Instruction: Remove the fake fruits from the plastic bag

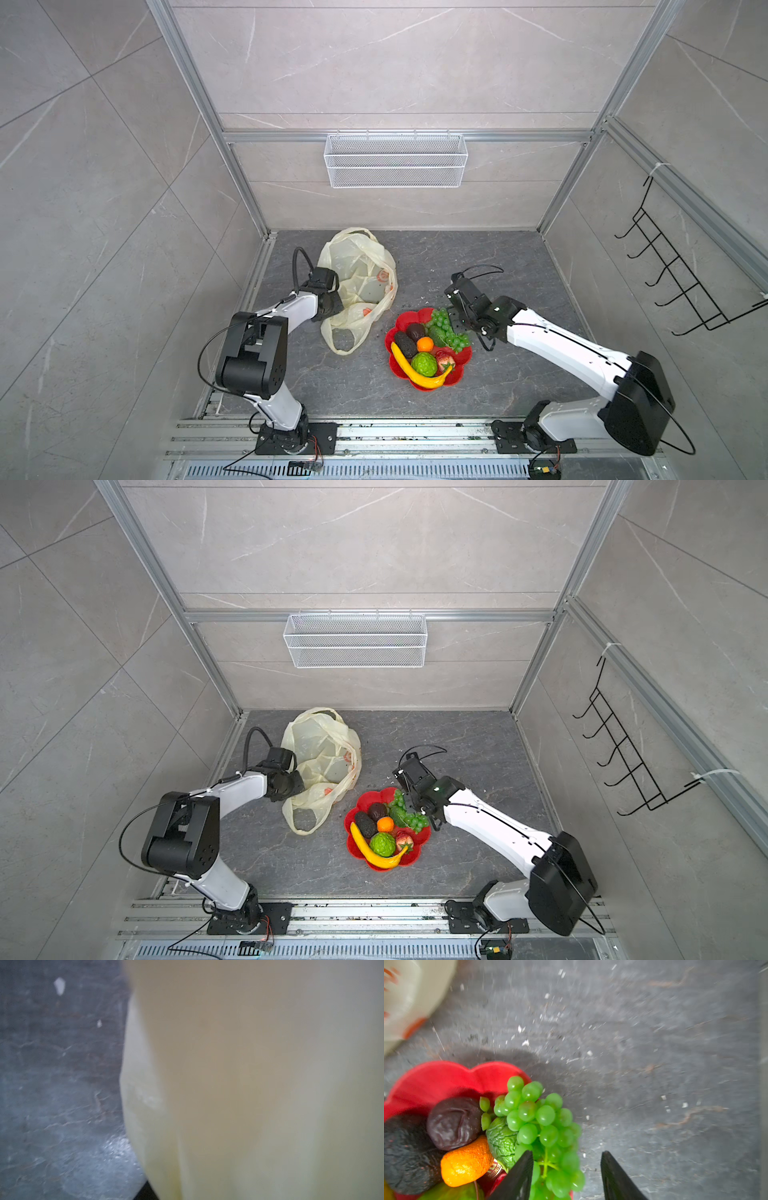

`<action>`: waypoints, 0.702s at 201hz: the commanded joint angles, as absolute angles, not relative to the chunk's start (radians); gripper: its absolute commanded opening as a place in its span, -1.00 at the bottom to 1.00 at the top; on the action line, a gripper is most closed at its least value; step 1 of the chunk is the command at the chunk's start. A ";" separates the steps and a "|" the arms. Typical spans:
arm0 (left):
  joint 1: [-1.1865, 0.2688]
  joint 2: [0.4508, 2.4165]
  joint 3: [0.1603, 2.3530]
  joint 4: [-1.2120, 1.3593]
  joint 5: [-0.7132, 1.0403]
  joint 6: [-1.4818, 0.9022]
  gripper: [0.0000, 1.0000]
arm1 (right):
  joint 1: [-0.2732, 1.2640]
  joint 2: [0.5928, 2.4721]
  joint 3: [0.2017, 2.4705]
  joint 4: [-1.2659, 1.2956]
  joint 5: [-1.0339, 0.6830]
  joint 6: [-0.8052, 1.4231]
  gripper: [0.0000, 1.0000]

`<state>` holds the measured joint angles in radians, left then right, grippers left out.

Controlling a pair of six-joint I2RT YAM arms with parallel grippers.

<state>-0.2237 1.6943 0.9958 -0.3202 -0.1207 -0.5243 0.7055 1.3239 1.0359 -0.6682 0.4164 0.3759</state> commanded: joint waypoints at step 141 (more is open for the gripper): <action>-0.334 2.244 2.061 -0.693 0.059 -0.077 -0.63 | 0.704 0.790 0.687 -0.747 0.563 0.962 0.58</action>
<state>-0.3241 2.1963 1.9419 -0.5926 0.0124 -0.2127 0.7055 0.8150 0.7181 -0.7330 0.5571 0.8772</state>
